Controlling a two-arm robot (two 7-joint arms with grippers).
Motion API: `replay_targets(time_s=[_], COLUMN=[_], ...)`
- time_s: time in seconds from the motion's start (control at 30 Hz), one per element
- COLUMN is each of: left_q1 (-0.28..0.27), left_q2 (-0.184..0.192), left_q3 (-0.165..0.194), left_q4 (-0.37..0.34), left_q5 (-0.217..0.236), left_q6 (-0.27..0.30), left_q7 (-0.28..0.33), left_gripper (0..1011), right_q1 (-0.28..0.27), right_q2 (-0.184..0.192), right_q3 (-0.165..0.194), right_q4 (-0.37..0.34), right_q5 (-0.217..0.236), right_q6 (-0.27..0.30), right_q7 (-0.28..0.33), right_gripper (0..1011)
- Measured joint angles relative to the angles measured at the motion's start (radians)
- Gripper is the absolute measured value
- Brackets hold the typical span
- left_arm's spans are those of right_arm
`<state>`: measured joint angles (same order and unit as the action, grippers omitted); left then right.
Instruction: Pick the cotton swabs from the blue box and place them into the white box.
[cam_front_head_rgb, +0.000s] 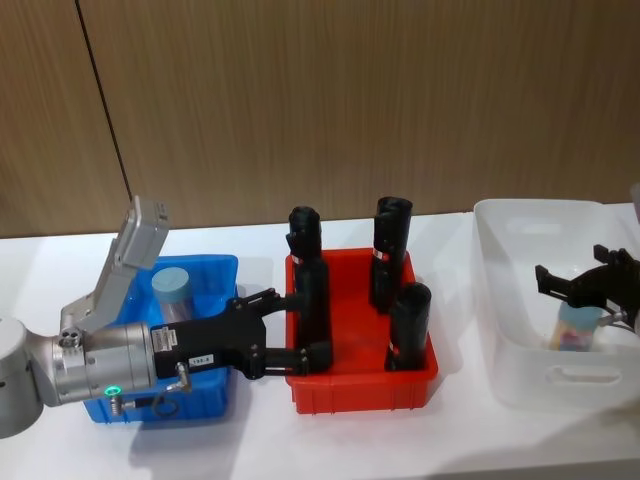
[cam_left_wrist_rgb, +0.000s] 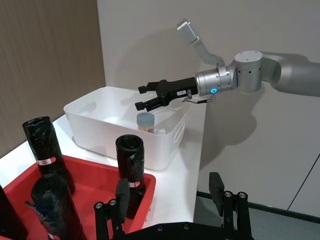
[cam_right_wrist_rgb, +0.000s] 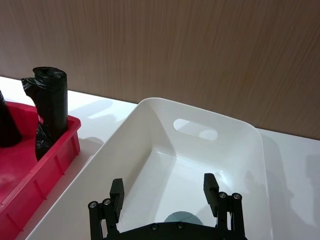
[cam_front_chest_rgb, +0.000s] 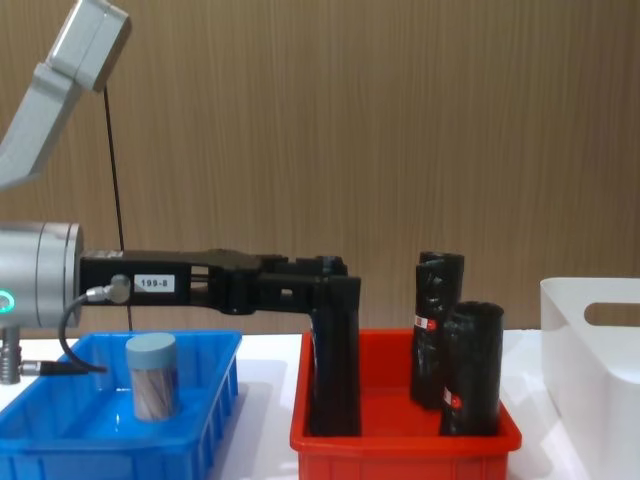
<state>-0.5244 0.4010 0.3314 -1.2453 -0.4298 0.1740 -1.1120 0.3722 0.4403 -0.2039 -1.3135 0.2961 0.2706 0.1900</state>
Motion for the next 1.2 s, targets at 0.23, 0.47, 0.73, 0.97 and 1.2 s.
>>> replay_targets(time_s=[0.23, 0.47, 0.73, 0.97, 1.2], left_q1=[0.012, 0.037, 0.063, 0.086, 0.11], left_q2=[-0.001, -0.002, -0.004, -0.006, -0.008], left_q3=[0.005, 0.016, 0.027, 0.037, 0.047], left_q4=[-0.016, -0.049, -0.084, -0.116, -0.146], left_q5=[0.009, 0.029, 0.05, 0.069, 0.088], left_q6=[-0.007, -0.021, -0.035, -0.049, -0.061], left_q7=[0.046, 0.141, 0.242, 0.332, 0.421], left_gripper=[1004, 1004, 1004, 1004, 1004], right_q1=[-0.018, -0.071, -0.151, -0.217, -0.284], right_q2=[-0.005, -0.019, -0.04, -0.058, -0.076], right_q3=[0.0, -0.004, -0.008, -0.012, -0.016], right_q4=[-0.021, -0.083, -0.178, -0.255, -0.334], right_q5=[0.0, -0.001, -0.003, -0.005, -0.007], right_q6=[-0.011, -0.043, -0.093, -0.133, -0.174], right_q7=[-0.006, -0.022, -0.048, -0.07, -0.09], right_gripper=[1002, 1002, 1002, 1002, 1002])
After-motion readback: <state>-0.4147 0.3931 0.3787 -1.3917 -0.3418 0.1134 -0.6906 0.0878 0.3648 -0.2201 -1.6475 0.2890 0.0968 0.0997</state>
